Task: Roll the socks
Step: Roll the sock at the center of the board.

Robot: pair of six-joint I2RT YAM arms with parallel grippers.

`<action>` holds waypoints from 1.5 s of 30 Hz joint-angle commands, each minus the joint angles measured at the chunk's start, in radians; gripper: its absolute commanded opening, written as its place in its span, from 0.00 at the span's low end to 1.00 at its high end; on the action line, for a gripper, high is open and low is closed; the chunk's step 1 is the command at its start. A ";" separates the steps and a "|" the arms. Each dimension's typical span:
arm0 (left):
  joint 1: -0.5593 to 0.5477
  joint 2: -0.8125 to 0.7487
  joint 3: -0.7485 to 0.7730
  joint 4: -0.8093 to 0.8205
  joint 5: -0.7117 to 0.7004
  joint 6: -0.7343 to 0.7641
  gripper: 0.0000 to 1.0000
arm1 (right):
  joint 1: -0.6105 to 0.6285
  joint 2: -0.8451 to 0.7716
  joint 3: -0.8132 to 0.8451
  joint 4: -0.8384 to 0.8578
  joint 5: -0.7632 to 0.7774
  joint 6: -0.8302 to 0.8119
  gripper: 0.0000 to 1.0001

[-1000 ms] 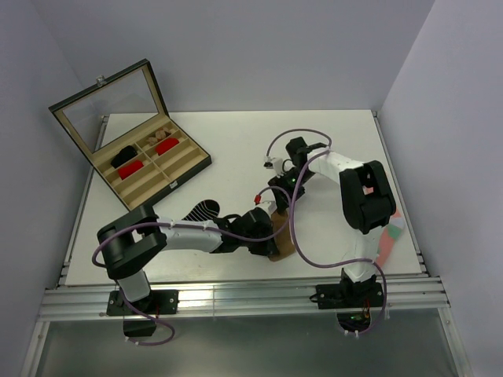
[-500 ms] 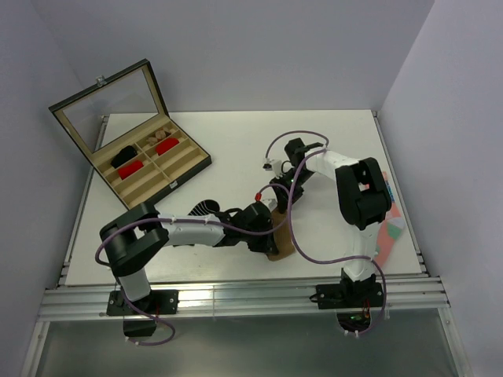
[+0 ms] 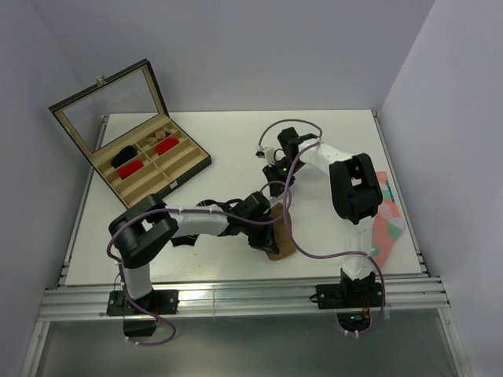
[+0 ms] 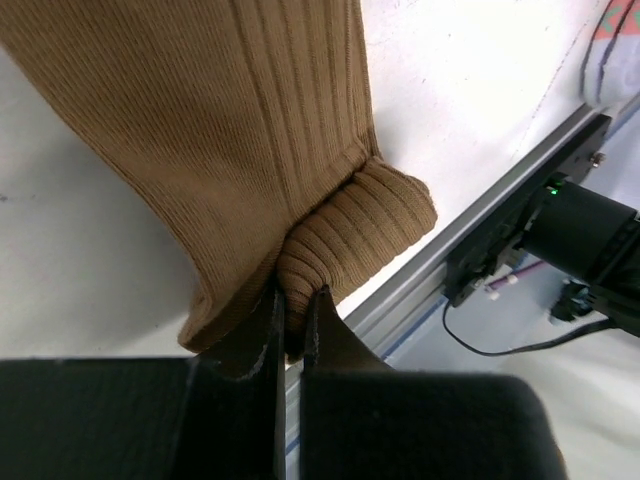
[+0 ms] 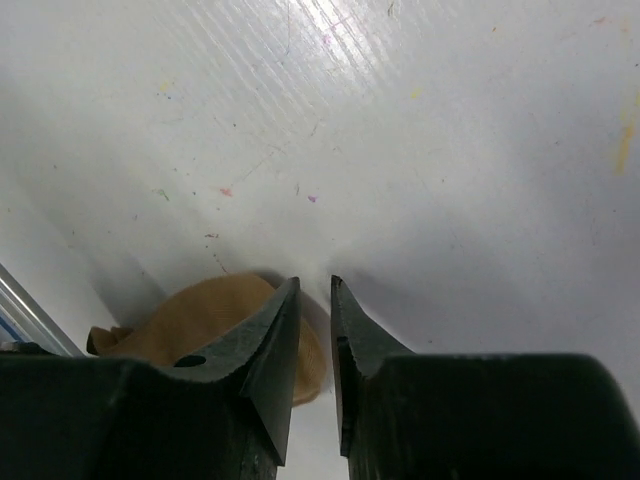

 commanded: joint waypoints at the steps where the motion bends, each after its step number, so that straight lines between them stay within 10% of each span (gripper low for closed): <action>1: 0.004 0.077 -0.005 -0.107 0.032 0.003 0.00 | 0.006 -0.009 -0.008 0.038 -0.011 0.006 0.27; 18: 0.066 0.133 0.047 -0.171 0.120 -0.070 0.00 | -0.174 -0.305 -0.204 0.217 -0.009 0.127 0.50; 28: 0.111 0.153 0.089 -0.277 0.134 -0.037 0.00 | -0.215 -0.561 -0.403 0.115 -0.095 -0.208 0.48; 45: 0.168 0.245 0.245 -0.464 0.141 0.069 0.00 | 0.131 -0.944 -0.795 0.202 -0.004 -0.477 0.51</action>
